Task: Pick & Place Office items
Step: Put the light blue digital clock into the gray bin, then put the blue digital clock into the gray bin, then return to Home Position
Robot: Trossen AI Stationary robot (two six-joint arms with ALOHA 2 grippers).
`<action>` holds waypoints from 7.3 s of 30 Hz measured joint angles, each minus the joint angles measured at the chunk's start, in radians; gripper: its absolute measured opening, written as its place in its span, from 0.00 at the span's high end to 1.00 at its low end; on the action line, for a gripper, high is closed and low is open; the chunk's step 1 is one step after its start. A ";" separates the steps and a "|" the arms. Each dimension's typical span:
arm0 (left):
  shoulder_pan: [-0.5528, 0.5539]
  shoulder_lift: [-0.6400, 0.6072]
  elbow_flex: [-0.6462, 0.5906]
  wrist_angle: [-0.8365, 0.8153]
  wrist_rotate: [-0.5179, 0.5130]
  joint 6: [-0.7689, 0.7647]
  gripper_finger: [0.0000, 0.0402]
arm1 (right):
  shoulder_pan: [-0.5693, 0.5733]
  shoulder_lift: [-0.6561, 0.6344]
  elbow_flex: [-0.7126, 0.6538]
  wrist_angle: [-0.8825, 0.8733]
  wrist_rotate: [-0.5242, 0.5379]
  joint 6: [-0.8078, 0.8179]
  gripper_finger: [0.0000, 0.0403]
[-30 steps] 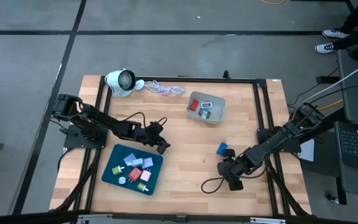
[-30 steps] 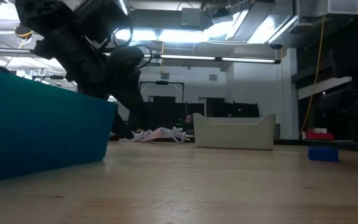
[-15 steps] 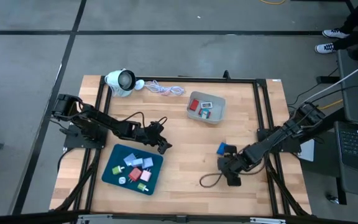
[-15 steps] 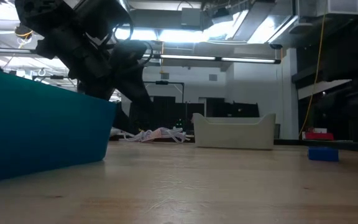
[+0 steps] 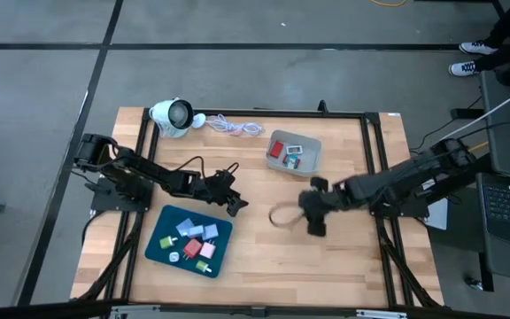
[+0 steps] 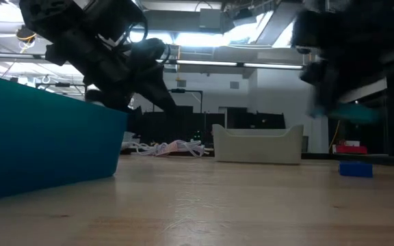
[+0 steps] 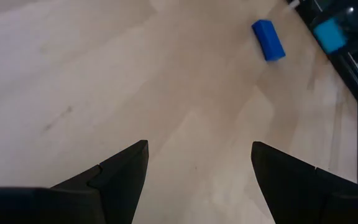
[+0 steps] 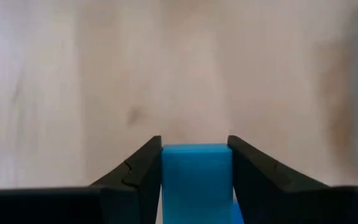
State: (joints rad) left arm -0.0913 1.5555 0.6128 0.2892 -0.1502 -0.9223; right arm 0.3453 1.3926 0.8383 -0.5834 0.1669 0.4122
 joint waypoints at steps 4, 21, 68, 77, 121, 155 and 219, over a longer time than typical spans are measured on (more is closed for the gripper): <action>0.020 0.000 0.000 0.022 -0.002 0.026 0.30 | -0.144 -0.015 0.042 0.008 0.012 -0.056 0.61; 0.123 0.000 0.000 0.112 0.143 0.209 0.30 | -0.687 0.007 0.117 0.060 0.002 -0.095 0.61; 0.278 0.000 0.000 0.155 0.443 0.450 0.30 | -0.051 0.060 0.117 -0.208 -0.103 1.584 0.32; 0.312 0.000 0.000 0.071 0.521 0.439 0.30 | -0.057 0.111 0.117 -0.283 -0.067 1.667 0.32; 0.349 0.000 0.000 -0.068 0.702 0.693 0.30 | -0.077 0.257 0.002 -0.129 -0.208 1.806 0.25; 0.391 -0.003 0.096 0.066 0.717 0.577 0.30 | -0.135 0.075 -0.019 0.063 0.293 1.739 0.62; 0.460 -0.725 0.506 -0.305 0.287 0.421 0.47 | -0.445 -0.224 -0.015 1.143 -0.253 0.479 0.27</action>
State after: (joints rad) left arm 0.3689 0.8304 1.1191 -0.0154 0.1368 -0.5012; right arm -0.0998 1.1690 0.8238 0.5594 -0.0856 0.8909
